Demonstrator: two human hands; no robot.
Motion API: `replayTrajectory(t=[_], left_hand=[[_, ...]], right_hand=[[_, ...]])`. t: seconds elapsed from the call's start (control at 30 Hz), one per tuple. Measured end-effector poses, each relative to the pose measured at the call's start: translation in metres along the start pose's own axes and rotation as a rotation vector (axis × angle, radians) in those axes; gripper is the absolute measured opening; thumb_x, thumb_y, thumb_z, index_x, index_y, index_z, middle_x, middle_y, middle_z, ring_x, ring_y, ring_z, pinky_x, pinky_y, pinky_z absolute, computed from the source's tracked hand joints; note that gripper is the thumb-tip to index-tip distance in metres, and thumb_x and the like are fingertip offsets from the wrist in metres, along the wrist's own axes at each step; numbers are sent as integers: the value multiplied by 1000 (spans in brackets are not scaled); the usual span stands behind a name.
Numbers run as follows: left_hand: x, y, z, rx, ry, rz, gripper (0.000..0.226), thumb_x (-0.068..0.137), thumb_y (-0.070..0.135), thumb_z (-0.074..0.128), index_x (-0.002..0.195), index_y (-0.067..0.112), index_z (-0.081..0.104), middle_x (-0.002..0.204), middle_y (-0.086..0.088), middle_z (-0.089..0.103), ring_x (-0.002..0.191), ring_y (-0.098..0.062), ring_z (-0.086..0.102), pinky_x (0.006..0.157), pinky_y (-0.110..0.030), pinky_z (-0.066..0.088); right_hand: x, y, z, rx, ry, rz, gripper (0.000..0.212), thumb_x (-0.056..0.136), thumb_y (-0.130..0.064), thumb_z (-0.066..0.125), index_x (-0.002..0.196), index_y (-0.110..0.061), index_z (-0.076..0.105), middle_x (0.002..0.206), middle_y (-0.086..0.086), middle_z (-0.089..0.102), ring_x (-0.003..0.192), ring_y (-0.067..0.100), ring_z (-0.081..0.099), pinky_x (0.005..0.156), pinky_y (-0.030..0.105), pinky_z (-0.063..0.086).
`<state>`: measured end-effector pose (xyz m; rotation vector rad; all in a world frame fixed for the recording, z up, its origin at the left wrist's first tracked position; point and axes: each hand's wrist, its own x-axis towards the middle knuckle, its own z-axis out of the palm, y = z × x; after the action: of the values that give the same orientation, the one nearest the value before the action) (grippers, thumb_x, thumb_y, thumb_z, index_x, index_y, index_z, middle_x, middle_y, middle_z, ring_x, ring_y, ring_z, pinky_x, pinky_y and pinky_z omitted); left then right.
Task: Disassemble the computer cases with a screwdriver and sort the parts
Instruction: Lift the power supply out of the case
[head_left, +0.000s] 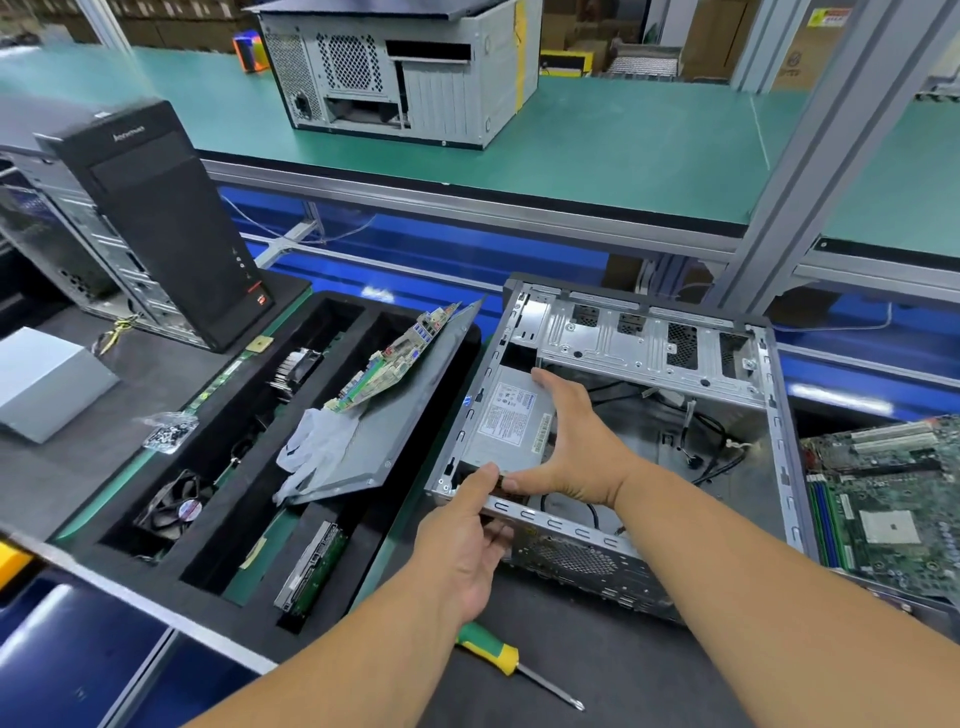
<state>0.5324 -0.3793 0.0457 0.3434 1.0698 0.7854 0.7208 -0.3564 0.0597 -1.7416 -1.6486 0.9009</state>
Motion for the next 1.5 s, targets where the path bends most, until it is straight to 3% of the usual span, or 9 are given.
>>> replayTrajectory(t=[0.13,0.3,0.47,0.6,0.87,0.97,1.17,1.33,1.5], left_hand=[[0,0,1,-31,-7,-3,32,89,24,80,104,-2,70,83,-18,73,68,-24,69,68,-38,63],[0,-1,4,-49,19,-1,31,90,21,79,102,-3,65,75,-18,72,62,-24,71,61,-33,61],[1,-1,4,-36,30,-7,35,89,25,81,105,-3,66,77,-18,72,65,-25,69,66,-35,62],[1,-2,5,-49,49,-6,35,89,23,80,106,-2,63,74,-18,72,65,-26,71,66,-35,62],[6,-5,2,-47,78,-32,35,86,28,84,103,1,71,86,-16,62,90,-30,51,105,-52,50],[3,-5,4,-35,74,-33,31,86,31,83,99,4,74,84,-14,62,82,-28,53,96,-48,54],[4,-7,10,-69,109,-8,44,90,30,80,119,-1,68,92,-16,67,86,-30,58,89,-47,54],[3,-7,10,-74,89,2,37,91,29,79,115,2,72,95,-13,76,84,-29,68,97,-49,57],[-1,-4,11,-94,79,-1,36,91,28,77,117,3,72,102,-13,79,80,-25,75,78,-37,64]], right_hand=[[-1,9,-4,-58,-105,-5,144,49,-76,88,156,-54,-5,156,-31,-4,142,10,26,111,30,31],[-1,15,-1,-70,-123,-10,138,50,-62,95,142,-74,-7,157,-16,14,139,19,39,106,33,38],[3,14,6,-9,-98,-9,153,47,-64,97,147,-66,-19,169,-20,0,151,8,21,110,28,29],[-4,32,6,14,-109,107,163,46,-67,97,144,-60,-33,167,-2,25,147,22,40,111,33,38],[4,39,18,-112,-163,52,162,52,-68,91,147,-47,-39,171,-4,16,149,25,37,115,49,42],[7,46,28,-109,-140,-17,164,54,-71,90,149,-38,-40,172,-7,2,158,15,11,124,49,27],[15,56,42,-187,-75,4,168,45,-84,83,150,-37,-39,168,3,25,153,27,29,118,56,33],[16,55,42,-109,-43,-40,169,42,-80,88,155,-37,-30,170,-8,17,156,17,21,122,53,29],[13,51,40,-74,-28,-61,168,42,-77,90,156,-39,-27,169,-15,17,152,13,30,119,49,36]])
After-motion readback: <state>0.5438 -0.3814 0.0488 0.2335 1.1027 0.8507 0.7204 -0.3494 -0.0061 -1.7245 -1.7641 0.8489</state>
